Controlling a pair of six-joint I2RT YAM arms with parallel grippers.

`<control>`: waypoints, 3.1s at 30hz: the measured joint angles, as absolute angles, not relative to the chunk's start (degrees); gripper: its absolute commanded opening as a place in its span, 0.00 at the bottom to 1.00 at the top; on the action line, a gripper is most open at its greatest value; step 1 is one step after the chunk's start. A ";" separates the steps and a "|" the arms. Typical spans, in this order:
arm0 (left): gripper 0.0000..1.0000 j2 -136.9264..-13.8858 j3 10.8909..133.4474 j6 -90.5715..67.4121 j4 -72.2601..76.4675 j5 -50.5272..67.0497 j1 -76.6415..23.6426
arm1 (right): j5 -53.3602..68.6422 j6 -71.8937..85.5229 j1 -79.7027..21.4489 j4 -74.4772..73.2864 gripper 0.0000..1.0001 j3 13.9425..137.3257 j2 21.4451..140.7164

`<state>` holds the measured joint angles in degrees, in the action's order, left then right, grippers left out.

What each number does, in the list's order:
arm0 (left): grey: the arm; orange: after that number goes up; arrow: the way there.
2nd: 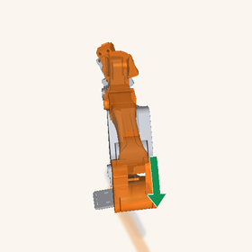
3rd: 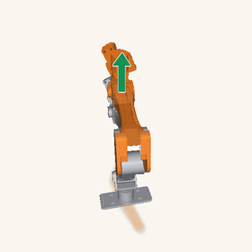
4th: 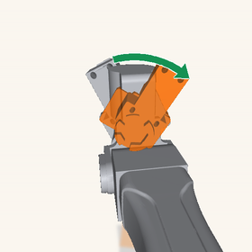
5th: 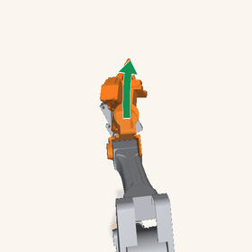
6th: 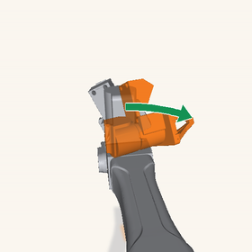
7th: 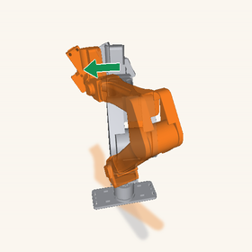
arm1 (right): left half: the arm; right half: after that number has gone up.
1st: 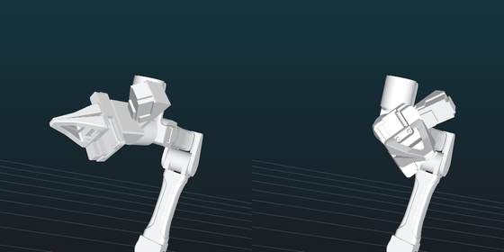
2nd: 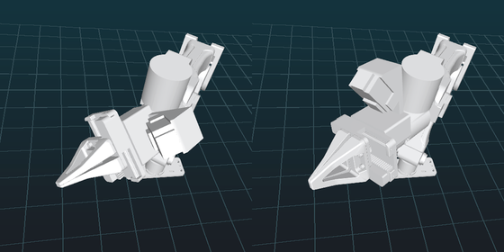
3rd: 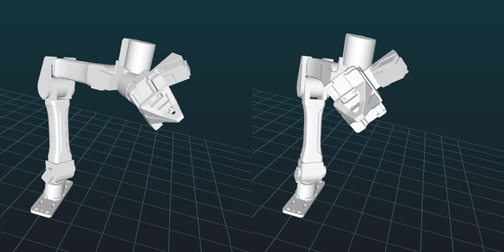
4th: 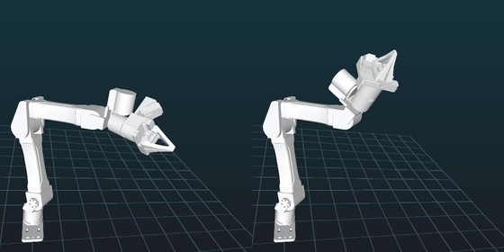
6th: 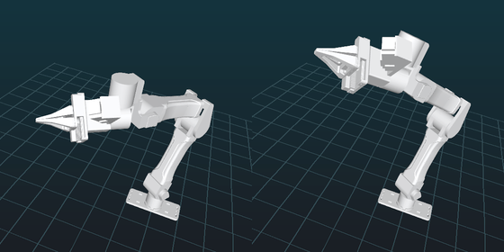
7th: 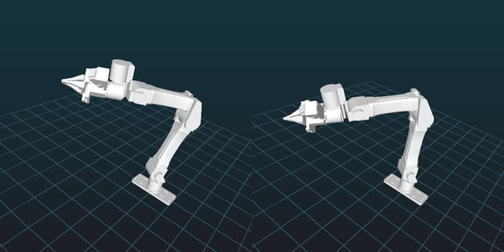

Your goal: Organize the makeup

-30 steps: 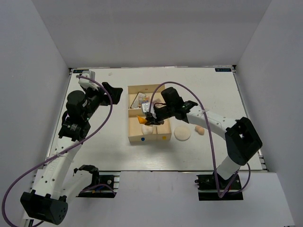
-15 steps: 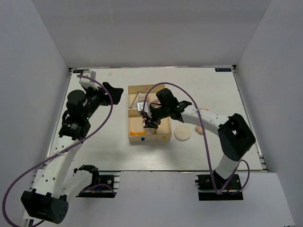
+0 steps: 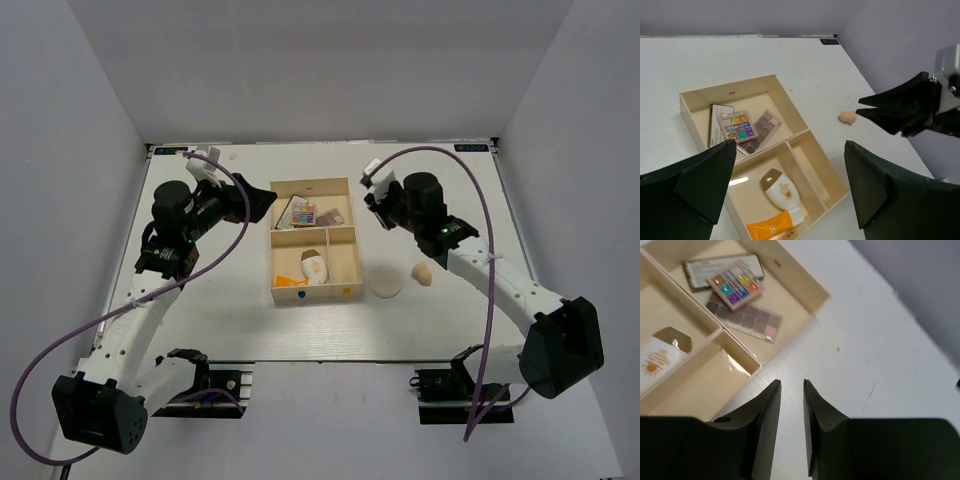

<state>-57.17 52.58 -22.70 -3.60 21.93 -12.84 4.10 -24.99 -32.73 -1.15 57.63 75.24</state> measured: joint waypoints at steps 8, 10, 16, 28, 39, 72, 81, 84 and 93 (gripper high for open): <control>0.98 -66.19 52.53 -24.53 -2.13 29.78 -13.63 | 5.72 -17.67 -23.44 -12.71 0.39 55.83 77.10; 0.98 -66.89 52.53 -24.71 -2.90 30.46 -13.74 | 6.96 -16.95 -22.98 -14.87 0.49 54.81 79.02; 0.98 -64.93 52.53 -24.75 -2.79 30.92 -13.80 | 8.95 -17.34 -21.96 -19.84 0.59 52.71 85.47; 0.98 -64.07 52.53 -24.75 -2.94 30.89 -13.80 | 11.94 -20.99 -21.41 -23.88 0.58 54.08 94.19; 0.98 -63.57 52.53 -24.75 -3.03 30.87 -13.80 | 15.40 -22.52 -21.08 -26.00 0.07 55.94 96.36; 0.98 -63.11 52.53 -24.21 -4.80 28.42 -13.80 | 8.69 -22.11 -33.26 -36.56 0.00 83.85 98.00; 0.98 -63.11 52.56 -24.01 -5.50 27.64 -13.80 | 3.38 -17.45 -35.70 -37.39 0.00 85.62 100.31; 0.98 -63.11 52.56 -24.01 -5.65 27.44 -13.80 | 1.72 -15.97 -36.42 -37.45 0.00 85.62 101.08; 0.98 -63.11 52.56 -24.01 -5.87 27.29 -13.80 | -2.90 -13.76 -38.15 -37.26 0.13 85.49 101.25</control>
